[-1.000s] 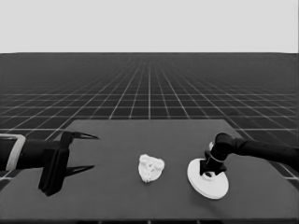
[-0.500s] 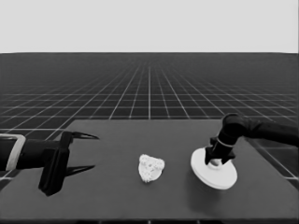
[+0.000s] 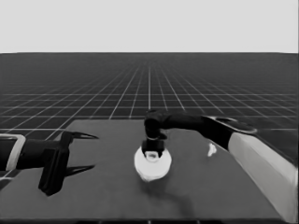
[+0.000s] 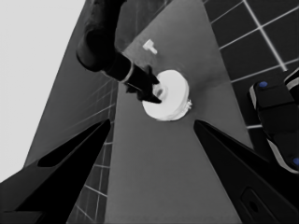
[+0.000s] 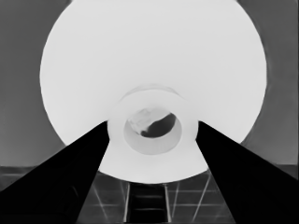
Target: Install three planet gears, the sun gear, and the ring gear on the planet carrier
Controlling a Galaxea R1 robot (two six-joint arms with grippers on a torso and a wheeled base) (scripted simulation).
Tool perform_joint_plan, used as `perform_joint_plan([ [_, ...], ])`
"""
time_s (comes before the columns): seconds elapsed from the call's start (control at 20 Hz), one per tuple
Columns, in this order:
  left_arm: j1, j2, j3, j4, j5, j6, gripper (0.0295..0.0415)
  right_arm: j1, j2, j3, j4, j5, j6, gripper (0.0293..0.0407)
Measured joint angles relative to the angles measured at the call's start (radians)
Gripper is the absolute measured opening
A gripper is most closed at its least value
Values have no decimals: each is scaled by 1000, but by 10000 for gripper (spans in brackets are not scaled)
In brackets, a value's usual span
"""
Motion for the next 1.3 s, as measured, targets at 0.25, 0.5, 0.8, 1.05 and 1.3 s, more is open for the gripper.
perform_joint_plan([
  [0.25, 0, 0, 0, 0, 0, 0, 385, -38, 48, -90, -38, 14, -42, 348],
  [0.5, 0, 0, 0, 0, 0, 0, 385, -94, 59, -128, -88, 32, -64, 348],
  [0.8, 0, 0, 0, 0, 0, 0, 385, -96, 60, -130, -91, 33, -56, 348],
  [1.05, 0, 0, 0, 0, 0, 0, 385, -104, 59, -131, -91, 33, -16, 348],
  [1.3, 0, 0, 0, 0, 0, 0, 385, -109, 59, -131, -90, 34, 27, 348],
])
